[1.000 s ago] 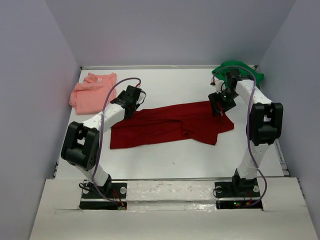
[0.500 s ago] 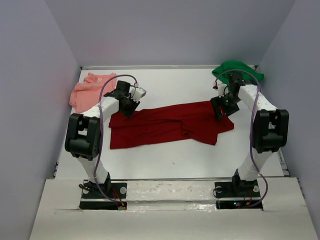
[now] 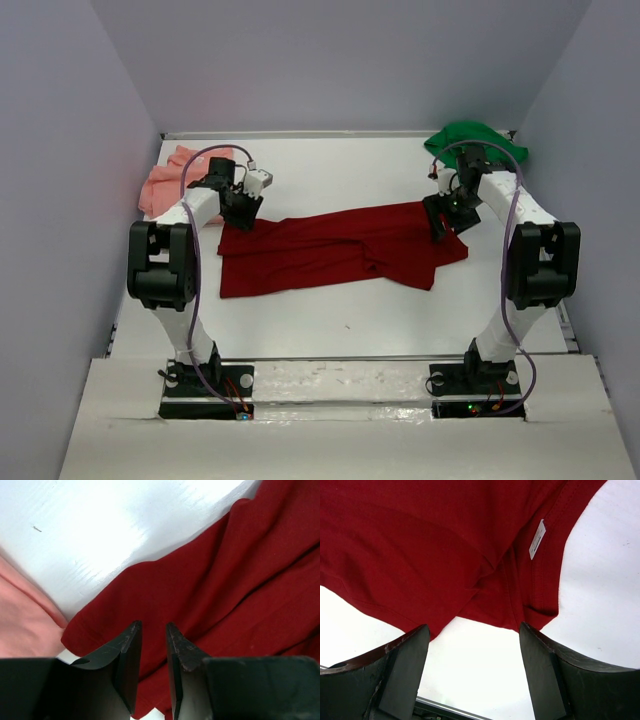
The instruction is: Fold and stack the t-shirts
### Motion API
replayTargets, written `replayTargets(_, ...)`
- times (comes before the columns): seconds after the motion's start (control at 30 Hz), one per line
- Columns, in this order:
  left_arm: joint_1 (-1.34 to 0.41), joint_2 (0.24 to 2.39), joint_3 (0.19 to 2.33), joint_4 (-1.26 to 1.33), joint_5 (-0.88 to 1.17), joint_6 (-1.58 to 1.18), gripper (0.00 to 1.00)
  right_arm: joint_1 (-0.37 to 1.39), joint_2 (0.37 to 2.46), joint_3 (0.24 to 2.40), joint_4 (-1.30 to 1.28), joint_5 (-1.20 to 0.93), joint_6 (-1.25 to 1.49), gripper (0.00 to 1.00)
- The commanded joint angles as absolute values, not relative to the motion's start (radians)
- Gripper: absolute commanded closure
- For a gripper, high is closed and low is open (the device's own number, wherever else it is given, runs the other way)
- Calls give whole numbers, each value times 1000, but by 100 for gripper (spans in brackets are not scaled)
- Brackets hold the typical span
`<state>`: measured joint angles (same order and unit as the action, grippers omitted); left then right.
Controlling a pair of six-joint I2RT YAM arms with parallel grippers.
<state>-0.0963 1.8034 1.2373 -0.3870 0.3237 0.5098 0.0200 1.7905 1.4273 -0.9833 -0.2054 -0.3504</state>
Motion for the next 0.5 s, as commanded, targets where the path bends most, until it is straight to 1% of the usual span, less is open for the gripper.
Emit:
replayTargets(0.0, -84, 1810, 1247, -388, 354, 532, 65, 14, 1756, 1451, -979, -209, -330, 23)
replayTargets(0.2, -68, 1844, 1226, -339, 334, 520, 65, 14, 1755, 1443, -980, -202, -333, 23)
replayTargets(0.27, -58, 1868, 1229, -316, 295, 503, 65, 14, 1759, 1447, -991, -201, -333, 23)
replayTargets(0.37, -43, 1930, 1268, -354, 296, 502, 65, 14, 1761, 1454, -996, -202, -331, 23)
replayTargets(0.43, -29, 1972, 1296, -377, 313, 511, 66, 14, 1758, 1459, -999, -204, -330, 23)
replayTargets(0.47, -26, 1982, 1302, -385, 299, 508, 68, 14, 1755, 1462, -1000, -206, -328, 23)
